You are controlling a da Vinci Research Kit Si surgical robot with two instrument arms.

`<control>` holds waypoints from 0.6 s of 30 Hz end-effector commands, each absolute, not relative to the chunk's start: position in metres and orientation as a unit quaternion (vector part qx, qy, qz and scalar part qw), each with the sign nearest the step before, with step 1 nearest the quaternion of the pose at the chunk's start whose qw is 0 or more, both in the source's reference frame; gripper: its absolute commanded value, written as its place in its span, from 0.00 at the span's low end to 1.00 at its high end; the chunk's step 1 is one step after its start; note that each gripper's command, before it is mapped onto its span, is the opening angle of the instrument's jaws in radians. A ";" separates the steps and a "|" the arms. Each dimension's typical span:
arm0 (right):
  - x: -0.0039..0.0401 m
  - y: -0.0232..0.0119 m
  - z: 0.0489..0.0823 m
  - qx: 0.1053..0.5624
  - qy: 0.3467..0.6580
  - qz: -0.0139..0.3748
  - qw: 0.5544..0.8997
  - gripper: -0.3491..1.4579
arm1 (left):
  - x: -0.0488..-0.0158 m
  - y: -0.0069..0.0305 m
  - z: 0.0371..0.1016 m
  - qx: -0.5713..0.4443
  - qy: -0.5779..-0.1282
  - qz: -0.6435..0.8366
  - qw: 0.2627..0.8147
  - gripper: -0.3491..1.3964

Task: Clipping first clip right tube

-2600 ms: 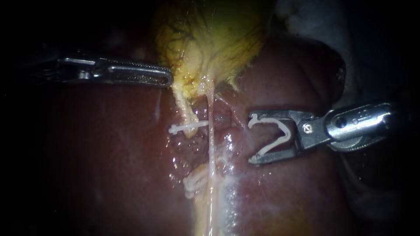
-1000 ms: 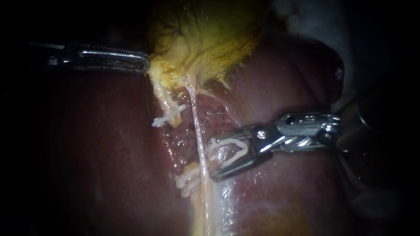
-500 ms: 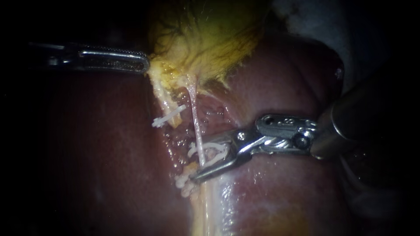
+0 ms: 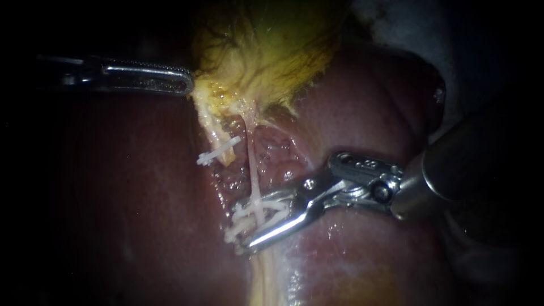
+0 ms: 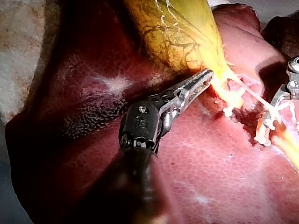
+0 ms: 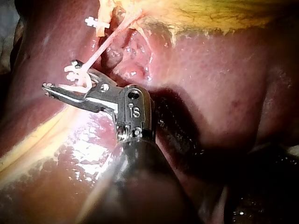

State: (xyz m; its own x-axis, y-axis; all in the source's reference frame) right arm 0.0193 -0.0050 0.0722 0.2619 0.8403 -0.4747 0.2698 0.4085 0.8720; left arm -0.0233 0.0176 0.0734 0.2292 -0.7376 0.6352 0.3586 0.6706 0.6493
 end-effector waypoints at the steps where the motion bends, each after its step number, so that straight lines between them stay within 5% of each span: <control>1: 0.0194 -0.0051 0.0720 0.499 0.563 0.226 0.618 0.47 | -0.0234 0.0176 0.0734 0.187 -0.506 -0.360 0.761 0.00; 10: 0.0202 -0.0058 0.0713 0.517 0.561 0.209 0.611 0.40 | -0.0234 0.0175 0.0735 0.187 -0.506 -0.360 0.761 0.00; 18: 0.0199 -0.0056 0.0716 0.507 0.565 0.222 0.612 0.19 | -0.0234 0.0175 0.0735 0.187 -0.506 -0.360 0.761 0.00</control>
State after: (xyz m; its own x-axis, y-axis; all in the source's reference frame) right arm 0.0198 -0.0055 0.0717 0.2518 0.8496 -0.4634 0.2845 0.3927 0.8746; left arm -0.0234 0.0175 0.0735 0.2288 -0.7376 0.6353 0.3599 0.6705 0.6488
